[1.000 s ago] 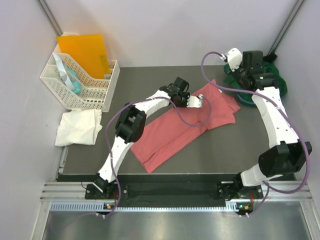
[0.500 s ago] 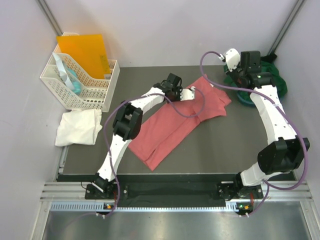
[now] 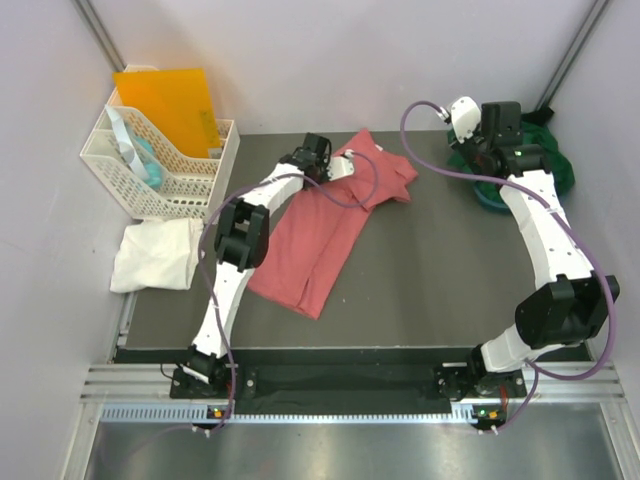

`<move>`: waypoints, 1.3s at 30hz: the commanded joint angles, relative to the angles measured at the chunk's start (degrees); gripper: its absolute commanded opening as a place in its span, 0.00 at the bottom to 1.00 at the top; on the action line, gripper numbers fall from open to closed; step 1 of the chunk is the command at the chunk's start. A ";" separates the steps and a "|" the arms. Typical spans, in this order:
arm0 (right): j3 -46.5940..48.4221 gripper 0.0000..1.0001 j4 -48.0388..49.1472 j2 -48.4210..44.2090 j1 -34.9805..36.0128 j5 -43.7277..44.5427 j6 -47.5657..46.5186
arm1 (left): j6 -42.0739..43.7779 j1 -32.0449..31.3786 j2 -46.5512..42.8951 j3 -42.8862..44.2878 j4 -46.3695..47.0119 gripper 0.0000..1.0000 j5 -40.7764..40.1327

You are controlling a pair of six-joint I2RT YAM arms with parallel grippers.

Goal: Fold and stack the t-shirts
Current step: Rotate the tshirt 90 degrees

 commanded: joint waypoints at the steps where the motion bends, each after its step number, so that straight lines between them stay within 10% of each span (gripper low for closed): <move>1: 2.02 0.18 1.70 0.47 -0.46 -1.37 1.30 | -3.00 5.46 1.78 -0.06 -7.63 0.00 -4.16; 6: 1.93 0.19 1.09 0.83 -0.11 -2.34 1.56 | -4.68 4.24 -10.22 -9.89 -5.19 0.02 0.94; 8: 1.40 0.20 0.74 0.83 0.07 -3.04 1.56 | -4.77 3.62 -15.51 -18.06 -1.41 0.21 3.05; 15: -1.75 0.22 -4.80 1.35 6.11 -12.88 -1.15 | -5.90 2.82 -37.48 -34.68 3.69 0.42 7.63; 25: -1.77 0.00 -8.66 11.01 24.14 -24.47 -5.20 | -15.22 9.14 -50.95 -38.91 14.68 0.43 -23.53; 39: 17.82 0.00 -7.97 35.45 39.78 -27.91 -5.12 | -19.27 31.47 -64.57 -45.33 11.52 0.39 -17.95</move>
